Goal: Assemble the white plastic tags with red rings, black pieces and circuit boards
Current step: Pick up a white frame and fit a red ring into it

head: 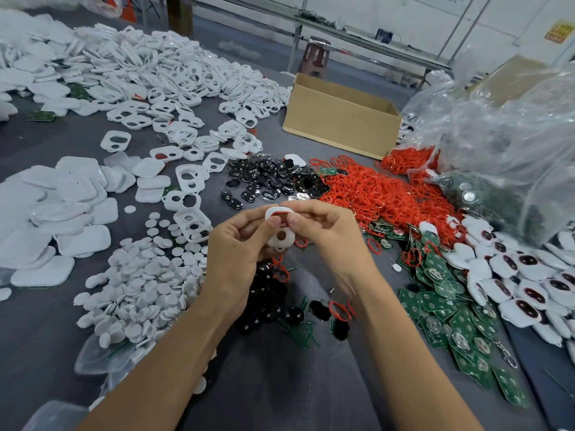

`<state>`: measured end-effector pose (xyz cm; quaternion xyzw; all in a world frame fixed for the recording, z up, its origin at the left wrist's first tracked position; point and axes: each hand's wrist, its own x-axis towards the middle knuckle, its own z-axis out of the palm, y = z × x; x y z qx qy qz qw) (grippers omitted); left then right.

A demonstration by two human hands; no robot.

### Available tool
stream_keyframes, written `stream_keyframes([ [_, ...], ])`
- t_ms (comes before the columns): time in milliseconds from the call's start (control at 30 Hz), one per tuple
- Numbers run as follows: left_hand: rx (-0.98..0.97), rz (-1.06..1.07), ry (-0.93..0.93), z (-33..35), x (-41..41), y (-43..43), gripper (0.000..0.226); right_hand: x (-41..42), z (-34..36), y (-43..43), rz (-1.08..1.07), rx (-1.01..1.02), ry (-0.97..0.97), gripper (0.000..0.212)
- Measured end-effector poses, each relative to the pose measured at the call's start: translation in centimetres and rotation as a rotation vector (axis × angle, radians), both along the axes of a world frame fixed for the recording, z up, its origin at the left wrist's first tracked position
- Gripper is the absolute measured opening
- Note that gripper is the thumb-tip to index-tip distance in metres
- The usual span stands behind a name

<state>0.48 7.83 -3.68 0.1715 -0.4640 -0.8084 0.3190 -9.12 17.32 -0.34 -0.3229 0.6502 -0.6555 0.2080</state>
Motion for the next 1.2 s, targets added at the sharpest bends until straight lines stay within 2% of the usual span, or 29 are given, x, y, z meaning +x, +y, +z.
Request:
stream_keyframes([
  [133,0.024,-0.069,0.023,0.0,0.1,0.0,0.021,-0.4,0.3,0.4,0.052,0.011,-0.127,0.028],
  [367,0.004,-0.102,0.026,0.0,0.1,0.1,0.018,-0.5,0.7,0.6,0.039,0.04,-0.079,0.019],
  [567,-0.066,-0.045,-0.035,-0.2,0.0,0.2,0.026,-0.2,0.8,0.4,-0.008,0.085,0.019,0.009],
  [700,-0.162,0.037,-0.104,-0.6,-0.3,0.2,0.012,0.2,0.5,0.2,-0.044,0.126,0.106,0.008],
  [833,-0.339,0.128,-0.174,-1.0,-0.4,0.3,0.01,0.4,0.2,-0.1,-0.109,0.169,0.222,0.001],
  [900,-0.37,0.152,-0.193,-1.1,-0.4,0.3,0.01,0.7,-0.1,-0.5,-0.163,0.19,0.276,0.007],
  [1067,-0.282,0.107,-0.163,-0.9,-0.3,0.2,0.012,0.7,-0.5,-0.8,-0.234,0.185,0.245,0.007],
  [1200,-0.267,0.076,-0.161,-0.8,-0.3,0.1,0.016,0.5,-0.4,-0.5,-0.167,0.14,0.218,0.004],
])
